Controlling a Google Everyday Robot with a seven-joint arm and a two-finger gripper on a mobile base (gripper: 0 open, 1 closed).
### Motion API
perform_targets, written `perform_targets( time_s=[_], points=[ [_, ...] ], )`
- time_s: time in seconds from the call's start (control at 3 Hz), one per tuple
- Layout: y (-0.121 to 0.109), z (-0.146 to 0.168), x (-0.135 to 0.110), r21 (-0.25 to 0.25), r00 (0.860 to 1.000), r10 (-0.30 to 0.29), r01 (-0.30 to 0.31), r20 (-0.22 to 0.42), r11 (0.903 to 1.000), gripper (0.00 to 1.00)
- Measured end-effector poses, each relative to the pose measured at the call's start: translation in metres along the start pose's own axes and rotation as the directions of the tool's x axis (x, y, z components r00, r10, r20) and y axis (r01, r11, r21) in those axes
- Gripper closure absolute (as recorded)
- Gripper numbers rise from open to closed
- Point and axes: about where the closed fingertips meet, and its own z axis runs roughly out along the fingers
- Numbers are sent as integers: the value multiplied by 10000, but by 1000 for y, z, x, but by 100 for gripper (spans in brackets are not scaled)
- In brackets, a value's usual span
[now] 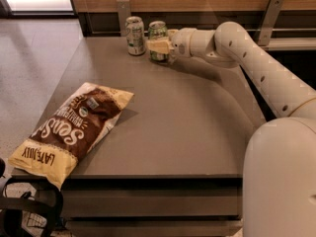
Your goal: Move green can near 7up can
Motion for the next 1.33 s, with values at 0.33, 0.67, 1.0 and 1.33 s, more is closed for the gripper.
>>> perform_targets(
  time_s=[0.33, 0.67, 1.0, 1.33],
  points=[
    [2, 2, 0, -38, 10000, 6, -6, 1, 10000, 75],
    [4, 5, 0, -85, 10000, 14, -14, 2, 10000, 51],
    [7, 9, 1, -152, 10000, 25, -25, 4, 9999, 20],
    [9, 12, 1, -198, 10000, 32, -32, 5, 9998, 0]
  ],
)
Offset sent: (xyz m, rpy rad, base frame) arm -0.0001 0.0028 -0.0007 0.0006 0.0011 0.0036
